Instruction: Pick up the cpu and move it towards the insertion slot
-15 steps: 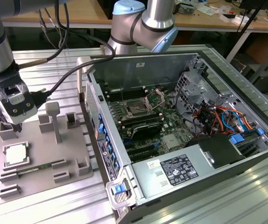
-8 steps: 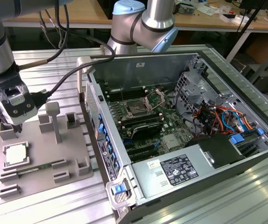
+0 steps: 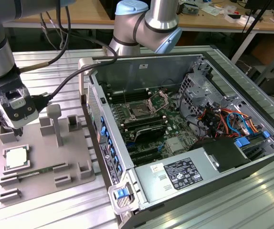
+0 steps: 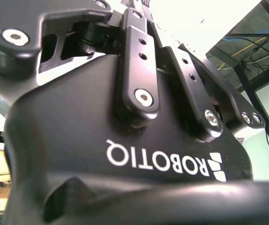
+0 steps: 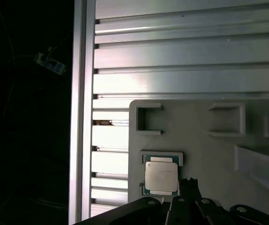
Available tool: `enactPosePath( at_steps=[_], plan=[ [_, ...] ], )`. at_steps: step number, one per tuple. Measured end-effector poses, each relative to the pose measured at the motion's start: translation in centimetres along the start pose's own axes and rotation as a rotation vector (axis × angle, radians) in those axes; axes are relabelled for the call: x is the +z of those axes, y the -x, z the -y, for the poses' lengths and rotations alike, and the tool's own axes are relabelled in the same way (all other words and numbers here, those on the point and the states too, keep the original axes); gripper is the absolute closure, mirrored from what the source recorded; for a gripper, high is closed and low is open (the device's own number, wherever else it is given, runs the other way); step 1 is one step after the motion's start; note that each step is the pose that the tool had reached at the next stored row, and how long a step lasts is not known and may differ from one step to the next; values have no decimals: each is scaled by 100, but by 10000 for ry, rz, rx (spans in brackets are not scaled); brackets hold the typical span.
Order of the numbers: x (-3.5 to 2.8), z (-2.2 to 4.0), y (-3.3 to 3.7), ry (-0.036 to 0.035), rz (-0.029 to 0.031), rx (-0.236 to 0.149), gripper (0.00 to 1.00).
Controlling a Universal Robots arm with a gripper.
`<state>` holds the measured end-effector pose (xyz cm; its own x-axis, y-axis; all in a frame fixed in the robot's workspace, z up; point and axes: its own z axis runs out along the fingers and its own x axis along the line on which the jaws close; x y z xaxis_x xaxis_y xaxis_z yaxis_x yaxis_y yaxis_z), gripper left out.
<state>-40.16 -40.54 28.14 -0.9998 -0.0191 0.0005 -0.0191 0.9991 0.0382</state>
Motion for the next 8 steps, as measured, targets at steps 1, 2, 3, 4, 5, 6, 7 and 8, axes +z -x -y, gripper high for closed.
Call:
enactPosePath(
  at_steps=[1, 2, 3, 4, 5, 6, 7, 8],
  plan=[
    [4, 0, 0, 0, 0, 1, 89],
    [8, 0, 0, 0, 0, 0, 89],
    [11, 0, 0, 0, 0, 0, 89],
    [16, 1, 0, 0, 0, 0, 89],
    [19, 1, -1, 0, 0, 0, 89],
    [21, 1, -1, 0, 0, 0, 89],
    [24, 1, -2, 0, 0, 1, 89],
    [26, 1, -2, 0, 0, 1, 89]
  ],
)
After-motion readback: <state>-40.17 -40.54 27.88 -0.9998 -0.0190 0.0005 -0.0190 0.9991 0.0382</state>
